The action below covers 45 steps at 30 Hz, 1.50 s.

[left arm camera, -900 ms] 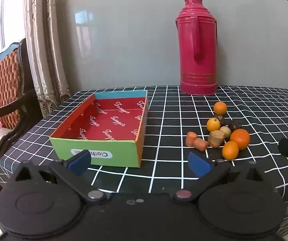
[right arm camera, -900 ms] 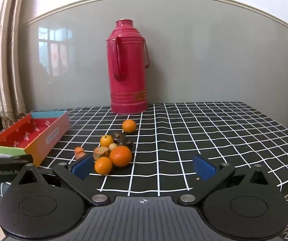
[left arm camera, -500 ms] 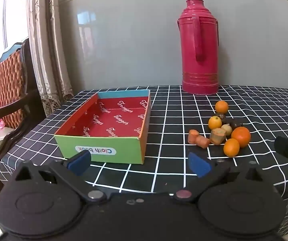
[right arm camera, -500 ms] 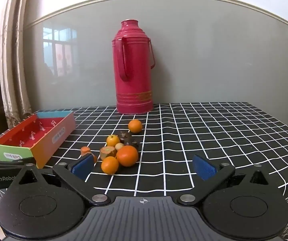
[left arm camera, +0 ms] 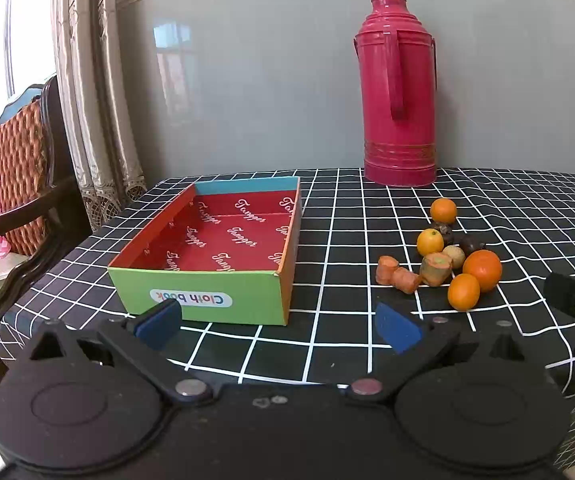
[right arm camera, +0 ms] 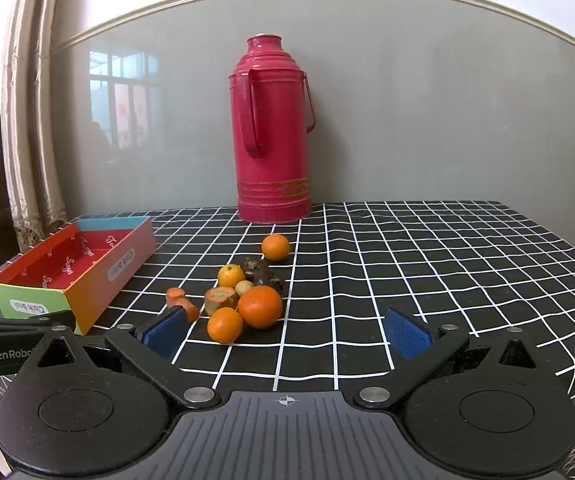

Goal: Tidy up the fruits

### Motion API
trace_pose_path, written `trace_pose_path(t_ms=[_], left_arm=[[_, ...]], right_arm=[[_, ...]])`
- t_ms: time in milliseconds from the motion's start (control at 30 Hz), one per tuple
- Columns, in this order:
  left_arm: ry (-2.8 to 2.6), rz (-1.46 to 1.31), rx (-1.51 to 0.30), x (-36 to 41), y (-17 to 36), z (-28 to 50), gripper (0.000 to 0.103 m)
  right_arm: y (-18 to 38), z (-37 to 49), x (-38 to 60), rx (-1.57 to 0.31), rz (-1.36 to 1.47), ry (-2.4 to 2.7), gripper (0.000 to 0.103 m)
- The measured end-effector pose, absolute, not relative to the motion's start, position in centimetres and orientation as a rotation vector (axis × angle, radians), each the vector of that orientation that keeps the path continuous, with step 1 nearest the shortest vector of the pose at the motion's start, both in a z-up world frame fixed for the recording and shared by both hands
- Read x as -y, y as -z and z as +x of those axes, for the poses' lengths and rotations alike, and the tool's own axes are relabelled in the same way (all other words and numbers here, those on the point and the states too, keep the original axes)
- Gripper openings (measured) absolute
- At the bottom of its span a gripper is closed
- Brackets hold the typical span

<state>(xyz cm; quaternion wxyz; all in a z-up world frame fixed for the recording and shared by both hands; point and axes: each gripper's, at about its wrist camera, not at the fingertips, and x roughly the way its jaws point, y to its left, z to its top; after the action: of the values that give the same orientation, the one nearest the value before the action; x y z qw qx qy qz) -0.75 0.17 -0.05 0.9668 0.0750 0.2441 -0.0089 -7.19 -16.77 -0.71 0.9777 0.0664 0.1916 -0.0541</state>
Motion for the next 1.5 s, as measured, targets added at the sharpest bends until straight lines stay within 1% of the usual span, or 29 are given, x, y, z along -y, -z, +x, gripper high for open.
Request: trace_pose_path(t_ms=[1500], left_arm=[[0.02,0.159,-0.489,-0.27,0.06,-0.91,0.097]], right_arm=[[0.95,-7.03,16.55,-0.392,0.133,0.111,0.103]])
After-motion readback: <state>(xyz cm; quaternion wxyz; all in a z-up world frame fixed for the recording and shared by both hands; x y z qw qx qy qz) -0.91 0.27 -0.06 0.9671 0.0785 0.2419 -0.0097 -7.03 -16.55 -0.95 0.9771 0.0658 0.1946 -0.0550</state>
